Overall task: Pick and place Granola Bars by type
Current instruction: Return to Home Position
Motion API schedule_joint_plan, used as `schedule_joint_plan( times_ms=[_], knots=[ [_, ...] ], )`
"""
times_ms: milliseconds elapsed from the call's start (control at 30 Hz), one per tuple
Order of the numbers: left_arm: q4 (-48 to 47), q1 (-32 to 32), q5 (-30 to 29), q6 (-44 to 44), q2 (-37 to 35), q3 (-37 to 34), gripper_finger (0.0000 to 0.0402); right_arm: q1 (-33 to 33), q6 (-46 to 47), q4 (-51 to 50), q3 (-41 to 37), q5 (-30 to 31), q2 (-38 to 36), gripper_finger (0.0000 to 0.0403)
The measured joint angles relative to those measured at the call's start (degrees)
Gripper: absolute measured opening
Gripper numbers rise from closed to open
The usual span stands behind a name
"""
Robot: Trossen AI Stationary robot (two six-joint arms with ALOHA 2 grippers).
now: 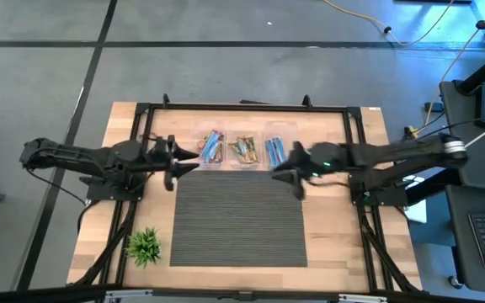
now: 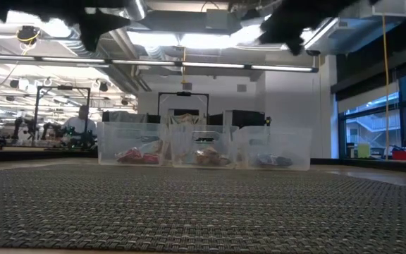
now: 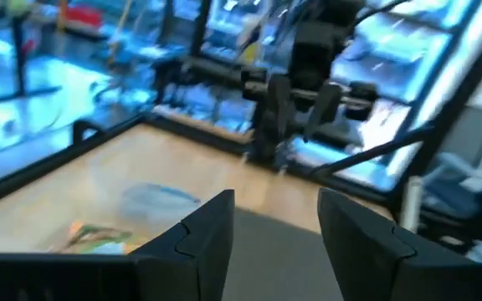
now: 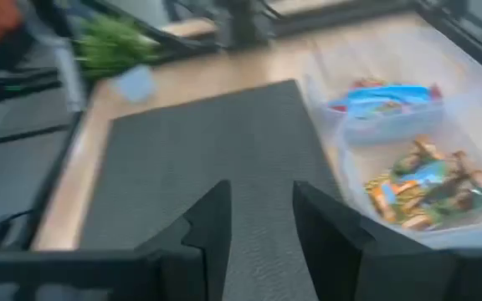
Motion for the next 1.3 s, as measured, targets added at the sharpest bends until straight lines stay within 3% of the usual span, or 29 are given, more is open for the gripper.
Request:
schedule_joint_plan(
  times_ms=[133,333,467,600,800,967,1133,1300],
  knots=[
    [5.28,0.11,2.39,2.20,-6.92,-6.78,0.0164,3.08,-0.89,1.37,-8.14,-0.28,-11.92,0.0132],
    [5.22,0.74,-4.19,2.92,-13.78,-10.96,0.0166,4.25,2.11,0.79,-16.46,-1.28,-24.95,0.0132],
    [2.17,0.76,-6.80,3.96,-16.17,-11.04,0.0165,4.20,0.64,5.66,-23.27,-1.30,-32.03,0.0132],
    [-2.37,0.74,-4.37,2.56,-18.80,-11.09,0.0162,4.22,0.65,10.56,-29.46,-1.49,-38.79,0.0132],
    [-2.06,0.78,-1.63,4.29,-20.30,-11.09,0.0164,4.20,0.54,16.57,-36.79,-3.00,-48.15,0.0132],
    [-0.68,1.45,-1.11,3.60,-20.21,-11.76,0.0166,4.20,-0.51,17.74,-39.96,-3.89,-54.37,0.0132],
    [7.44,2.69,-0.15,3.37,-20.34,-17.71,0.0162,4.20,-2.25,16.82,-40.01,-3.91,-57.46,0.0132],
    [8.51,4.48,1.57,0.73,-22.66,-21.44,0.0163,4.20,-2.41,14.51,-40.01,-4.27,-59.12,0.0132]
  ],
)
